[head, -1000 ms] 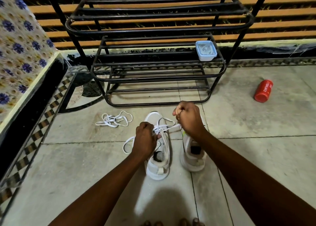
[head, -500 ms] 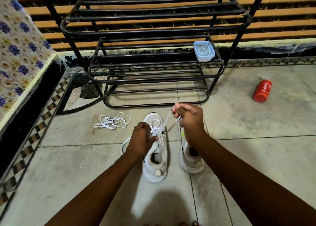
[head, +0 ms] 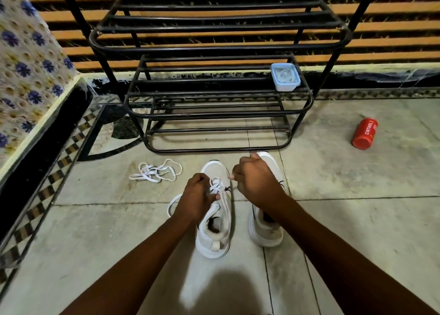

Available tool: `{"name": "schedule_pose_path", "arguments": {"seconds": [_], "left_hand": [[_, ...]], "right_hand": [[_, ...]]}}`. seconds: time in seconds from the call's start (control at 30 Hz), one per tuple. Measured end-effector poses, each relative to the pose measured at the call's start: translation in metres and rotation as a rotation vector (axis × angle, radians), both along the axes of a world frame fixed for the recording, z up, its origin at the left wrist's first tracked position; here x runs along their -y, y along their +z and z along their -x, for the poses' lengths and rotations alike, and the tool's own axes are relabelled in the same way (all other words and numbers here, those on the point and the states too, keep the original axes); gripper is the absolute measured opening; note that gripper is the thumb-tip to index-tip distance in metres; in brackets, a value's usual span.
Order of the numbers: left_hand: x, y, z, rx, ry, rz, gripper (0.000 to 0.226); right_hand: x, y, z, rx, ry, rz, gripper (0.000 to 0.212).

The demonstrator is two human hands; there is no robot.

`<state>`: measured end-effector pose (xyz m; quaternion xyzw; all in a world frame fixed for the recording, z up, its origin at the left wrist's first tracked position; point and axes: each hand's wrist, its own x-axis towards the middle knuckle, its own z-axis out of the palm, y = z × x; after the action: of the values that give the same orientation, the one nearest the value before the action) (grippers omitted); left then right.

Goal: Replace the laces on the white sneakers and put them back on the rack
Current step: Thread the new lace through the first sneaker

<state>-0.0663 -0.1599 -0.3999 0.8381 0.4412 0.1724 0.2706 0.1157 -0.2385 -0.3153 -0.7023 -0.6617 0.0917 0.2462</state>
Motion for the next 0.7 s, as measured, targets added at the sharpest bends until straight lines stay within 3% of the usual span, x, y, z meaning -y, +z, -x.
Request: {"name": "schedule_pose_path", "arguments": {"seconds": [0.1,0.13,0.2,0.23,0.27,0.4,0.5,0.57,0.63,0.7], "left_hand": [[0.003,-0.001,0.0,0.012,0.001,0.0,0.032],[0.003,0.0,0.0,0.01,-0.001,0.003,0.032],[0.003,-0.001,0.0,0.01,0.001,0.001,0.032],[0.003,-0.001,-0.001,0.01,0.005,0.005,0.032],[0.003,-0.001,-0.001,0.013,0.011,0.015,0.033],[0.004,-0.001,-0.002,0.019,0.017,0.024,0.036],[0.004,-0.002,-0.002,0.024,0.022,0.036,0.034],[0.004,-0.002,-0.002,0.018,0.02,0.031,0.033],[0.004,-0.003,-0.003,0.007,0.013,0.03,0.031],[0.004,-0.003,-0.003,-0.002,0.003,0.017,0.029]], "right_hand": [[0.002,0.016,0.009,-0.366,-0.218,-0.272,0.025],[0.002,0.021,0.012,-0.592,-0.233,-0.291,0.026],[0.0,0.027,0.015,-1.187,-0.233,-0.184,0.03],[0.002,0.026,0.013,-1.309,-0.233,-0.117,0.033],[0.003,0.021,0.009,-1.234,-0.222,-0.084,0.035],[0.011,0.002,-0.008,-0.274,0.024,-0.019,0.017],[0.009,0.001,-0.012,0.133,0.113,0.393,0.035],[0.007,0.01,-0.011,0.219,0.109,0.398,0.012],[0.006,0.021,-0.011,0.217,0.133,0.343,0.024],[0.001,0.029,-0.008,0.188,0.166,0.309,0.018]]}}
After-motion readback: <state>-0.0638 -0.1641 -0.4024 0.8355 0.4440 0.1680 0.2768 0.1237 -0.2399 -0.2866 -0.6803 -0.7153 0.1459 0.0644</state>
